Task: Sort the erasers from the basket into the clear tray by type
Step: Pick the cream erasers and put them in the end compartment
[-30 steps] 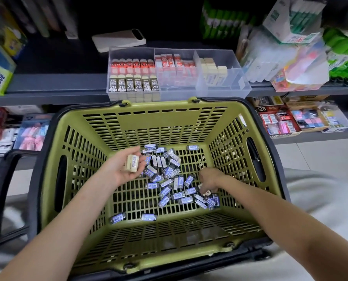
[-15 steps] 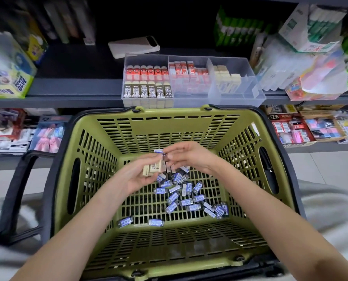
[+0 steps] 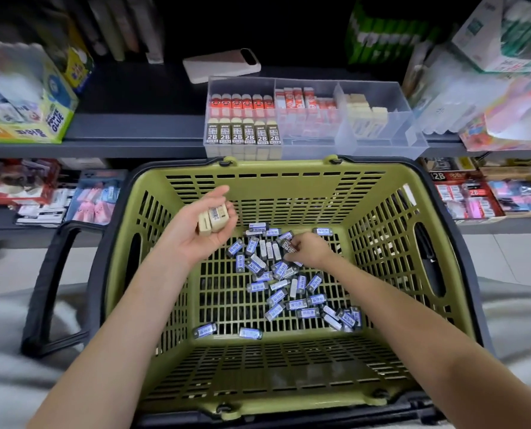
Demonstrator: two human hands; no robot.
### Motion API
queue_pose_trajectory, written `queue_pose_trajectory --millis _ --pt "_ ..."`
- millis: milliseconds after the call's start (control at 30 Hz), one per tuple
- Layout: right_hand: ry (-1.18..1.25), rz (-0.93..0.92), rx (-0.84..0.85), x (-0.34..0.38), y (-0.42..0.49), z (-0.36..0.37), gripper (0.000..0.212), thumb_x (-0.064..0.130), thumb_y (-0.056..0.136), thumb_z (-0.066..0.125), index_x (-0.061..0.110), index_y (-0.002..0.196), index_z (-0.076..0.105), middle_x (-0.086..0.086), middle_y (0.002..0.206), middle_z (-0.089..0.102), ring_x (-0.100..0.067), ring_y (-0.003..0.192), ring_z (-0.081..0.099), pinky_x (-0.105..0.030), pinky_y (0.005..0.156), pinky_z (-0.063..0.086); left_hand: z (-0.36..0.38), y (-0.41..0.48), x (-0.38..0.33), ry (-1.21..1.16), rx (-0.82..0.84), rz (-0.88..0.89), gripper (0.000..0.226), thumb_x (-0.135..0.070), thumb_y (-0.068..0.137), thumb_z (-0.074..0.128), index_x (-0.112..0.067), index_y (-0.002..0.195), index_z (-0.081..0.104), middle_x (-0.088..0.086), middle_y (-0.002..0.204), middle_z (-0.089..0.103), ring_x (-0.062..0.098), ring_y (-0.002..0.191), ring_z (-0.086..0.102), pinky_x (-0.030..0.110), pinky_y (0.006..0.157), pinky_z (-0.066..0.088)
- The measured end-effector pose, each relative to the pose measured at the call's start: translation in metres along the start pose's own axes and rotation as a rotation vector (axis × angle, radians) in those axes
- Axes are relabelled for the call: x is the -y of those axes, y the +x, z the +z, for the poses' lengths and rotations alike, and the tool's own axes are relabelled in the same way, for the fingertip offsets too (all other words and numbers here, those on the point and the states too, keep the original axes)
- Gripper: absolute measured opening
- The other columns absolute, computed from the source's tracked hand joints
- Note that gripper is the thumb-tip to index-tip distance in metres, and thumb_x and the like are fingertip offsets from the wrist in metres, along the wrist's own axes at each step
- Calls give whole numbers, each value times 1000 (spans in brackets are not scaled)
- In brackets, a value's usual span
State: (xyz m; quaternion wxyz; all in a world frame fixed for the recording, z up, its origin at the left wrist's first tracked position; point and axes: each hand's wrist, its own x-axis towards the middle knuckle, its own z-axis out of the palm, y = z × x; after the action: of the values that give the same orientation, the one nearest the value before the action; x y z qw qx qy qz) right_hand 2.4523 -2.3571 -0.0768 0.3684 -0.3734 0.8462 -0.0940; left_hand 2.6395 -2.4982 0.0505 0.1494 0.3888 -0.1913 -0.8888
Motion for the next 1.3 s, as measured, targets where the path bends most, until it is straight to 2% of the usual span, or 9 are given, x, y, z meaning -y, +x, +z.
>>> queue_pose_trajectory --millis 67,167,267,400,667,833,967,1100,1300 --pt "67 -27 -9 1 -8 -10 33 28 88 64 6 113 61 3 85 61 -23 88 63 -25 71 50 1 -3 -5 -26 -8 32 22 2 69 62 -10 80 77 9 69 64 15 59 62 22 48 53" --pt "209 -73 21 11 -29 -35 47 25 90 60 3 130 49 -5 91 66 -19 69 64 -25 59 54 4 -10 -14 -95 26 87 25 2 72 59 -10 92 67 8 71 60 14 59 59 15 43 46" --pt "353 -185 -30 23 -53 -65 28 25 83 69 11 105 59 4 82 66 -6 55 57 -17 51 45 7 -17 -23 -74 45 164 22 -2 74 58 -10 94 61 7 71 61 12 58 60 10 40 39" --pt "570 -328 -114 43 -85 -105 13 18 74 77 15 77 65 5 70 66 -5 65 60 -14 64 47 13 -26 -29 -27 47 248 24 -2 80 56 -8 102 50 8 73 65 13 61 63 11 42 40" --pt "779 -499 -246 89 -90 -164 9 13 91 56 12 97 63 -1 80 67 -10 68 61 -20 67 51 33 -32 -57 -28 142 373 39 11 63 56 -4 99 57 18 91 73 28 88 71 25 62 57" --pt "690 -500 -440 127 -62 -184 25 16 81 72 15 90 49 -1 65 64 -6 53 58 -20 53 47 45 -28 -70 32 145 449 30 2 70 62 -6 97 52 19 96 72 29 93 70 21 58 55" --pt "556 -417 -388 148 -37 -187 27 15 79 74 2 98 60 -3 60 61 -6 49 54 -22 54 44 45 -23 -72 5 114 450 31 -2 76 62 -6 104 48 19 99 72 29 96 70 20 58 55" --pt "710 -372 -266 163 -26 -187 8 2 84 67 6 88 61 -10 64 59 -15 52 52 -19 47 47 39 -20 -76 -60 93 425 32 -7 71 65 -5 100 52 17 93 73 24 85 72 17 53 53" --pt "748 -348 -183 206 -16 -165 11 0 81 68 -1 90 62 -9 58 57 -10 43 55 -20 46 53 25 -17 -88 -148 -15 479 14 -7 82 62 -10 91 52 13 76 73 22 72 72 15 48 50"
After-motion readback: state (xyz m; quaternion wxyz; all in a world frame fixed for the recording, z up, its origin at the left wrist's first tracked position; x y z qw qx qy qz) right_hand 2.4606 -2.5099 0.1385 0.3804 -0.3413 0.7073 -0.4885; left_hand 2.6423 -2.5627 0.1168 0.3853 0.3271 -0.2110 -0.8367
